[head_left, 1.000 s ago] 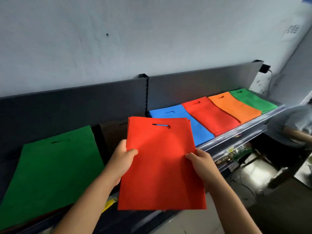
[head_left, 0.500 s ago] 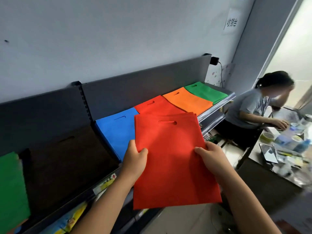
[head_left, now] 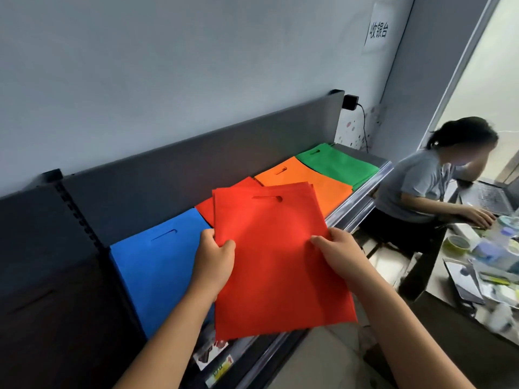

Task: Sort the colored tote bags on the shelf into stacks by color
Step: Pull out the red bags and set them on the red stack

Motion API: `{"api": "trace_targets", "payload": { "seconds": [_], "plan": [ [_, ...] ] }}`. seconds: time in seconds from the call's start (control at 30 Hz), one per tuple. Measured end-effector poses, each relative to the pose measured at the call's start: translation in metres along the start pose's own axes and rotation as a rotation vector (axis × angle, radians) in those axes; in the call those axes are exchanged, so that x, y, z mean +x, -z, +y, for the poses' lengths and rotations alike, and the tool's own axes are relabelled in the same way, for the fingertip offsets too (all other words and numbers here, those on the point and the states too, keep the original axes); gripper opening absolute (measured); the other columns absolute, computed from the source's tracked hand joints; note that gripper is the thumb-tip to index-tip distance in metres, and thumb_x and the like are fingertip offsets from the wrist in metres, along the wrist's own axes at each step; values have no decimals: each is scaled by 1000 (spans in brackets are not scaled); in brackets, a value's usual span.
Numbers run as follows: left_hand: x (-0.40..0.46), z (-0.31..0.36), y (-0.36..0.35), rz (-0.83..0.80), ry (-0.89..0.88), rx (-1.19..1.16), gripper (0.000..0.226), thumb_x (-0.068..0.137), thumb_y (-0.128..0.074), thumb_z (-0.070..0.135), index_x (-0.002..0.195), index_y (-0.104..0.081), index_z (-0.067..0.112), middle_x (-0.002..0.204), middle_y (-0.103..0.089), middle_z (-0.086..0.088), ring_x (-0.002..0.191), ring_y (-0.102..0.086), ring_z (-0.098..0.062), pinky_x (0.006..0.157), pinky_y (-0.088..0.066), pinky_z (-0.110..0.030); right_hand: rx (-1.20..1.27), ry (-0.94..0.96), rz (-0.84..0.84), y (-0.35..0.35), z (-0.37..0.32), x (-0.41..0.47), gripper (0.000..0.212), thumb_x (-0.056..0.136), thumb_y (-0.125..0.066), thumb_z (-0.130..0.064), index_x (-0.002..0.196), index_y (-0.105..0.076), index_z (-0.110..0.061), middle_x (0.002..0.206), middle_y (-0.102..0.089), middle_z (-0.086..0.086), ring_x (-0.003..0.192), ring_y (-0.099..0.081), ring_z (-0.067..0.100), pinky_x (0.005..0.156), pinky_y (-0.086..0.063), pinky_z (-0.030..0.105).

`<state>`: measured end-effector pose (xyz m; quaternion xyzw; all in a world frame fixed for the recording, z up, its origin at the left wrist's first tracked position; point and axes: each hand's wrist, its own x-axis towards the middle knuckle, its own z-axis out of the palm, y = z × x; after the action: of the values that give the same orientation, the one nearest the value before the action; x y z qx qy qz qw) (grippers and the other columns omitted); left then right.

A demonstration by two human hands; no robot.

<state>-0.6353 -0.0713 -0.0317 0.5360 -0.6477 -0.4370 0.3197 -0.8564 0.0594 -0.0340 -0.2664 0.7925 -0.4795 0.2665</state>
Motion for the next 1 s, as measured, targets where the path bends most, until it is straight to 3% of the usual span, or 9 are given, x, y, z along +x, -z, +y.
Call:
{"api": "trace_targets", "payload": {
  "seconds": [0.17, 0.27, 0.33, 0.5, 0.57, 0.77, 0.9, 1.0],
  "plan": [
    [60, 7, -20, 37, 36, 8, 41, 94, -56, 20, 134, -50, 14, 98, -64, -4, 73, -59, -17, 57, -39, -30, -82, 50, -57, -12, -7, 78, 22, 96, -70, -36, 99, -70, -14, 89, -74, 8, 73, -69, 23, 68, -51, 37],
    [85, 6, -34, 71, 78, 11, 36, 94, -56, 19, 129, -51, 14, 94, -66, -5, 73, -61, -20, 59, -44, -32, -151, 88, -105, -18, -12, 121, 43, 98, -68, -37, 136, -65, -17, 127, -70, 7, 109, -69, 27, 87, -52, 35],
    [101, 9, -45, 92, 99, 32, 36, 94, -57, 18, 129, -50, 13, 95, -65, -4, 76, -63, -21, 59, -44, -31, -172, 111, -151, -21, -19, 153, 49, 101, -65, -30, 147, -58, -15, 140, -65, 8, 121, -65, 29, 93, -49, 34],
    [133, 14, -67, 118, 174, 82, 26, 96, -55, 19, 121, -51, 16, 101, -67, -4, 81, -64, -19, 61, -47, -31, -214, 152, -262, -36, -31, 227, 32, 99, -65, -23, 131, -65, -16, 119, -71, 8, 104, -69, 30, 91, -56, 42],
    [143, 12, -73, 135, 215, 102, 30, 95, -55, 21, 124, -53, 14, 99, -68, -4, 79, -66, -19, 59, -45, -31, -248, 164, -318, -45, -32, 252, 34, 97, -67, -26, 130, -66, -15, 119, -73, 9, 105, -70, 31, 92, -57, 42],
    [160, 6, -94, 254, 302, 137, 6, 93, -57, 14, 97, -60, 13, 82, -67, -1, 66, -59, -18, 56, -40, -28, -336, 250, -440, -70, -34, 307, 45, 99, -66, -20, 141, -60, -5, 130, -69, 15, 120, -65, 35, 92, -48, 35],
    [161, -8, -103, 293, 372, 235, 14, 91, -57, 21, 91, -63, 9, 79, -67, -8, 66, -60, -24, 57, -39, -33, -407, 309, -506, -79, -25, 326, 33, 98, -66, -19, 125, -66, -1, 110, -73, 16, 105, -68, 37, 81, -48, 38],
    [158, -17, -109, 319, 386, 293, 16, 89, -57, 20, 85, -63, 6, 70, -63, -7, 60, -54, -23, 54, -40, -37, -439, 349, -537, -83, -19, 335, 25, 97, -66, -20, 113, -69, -1, 109, -75, 19, 101, -69, 39, 79, -48, 40]
  ]
}}
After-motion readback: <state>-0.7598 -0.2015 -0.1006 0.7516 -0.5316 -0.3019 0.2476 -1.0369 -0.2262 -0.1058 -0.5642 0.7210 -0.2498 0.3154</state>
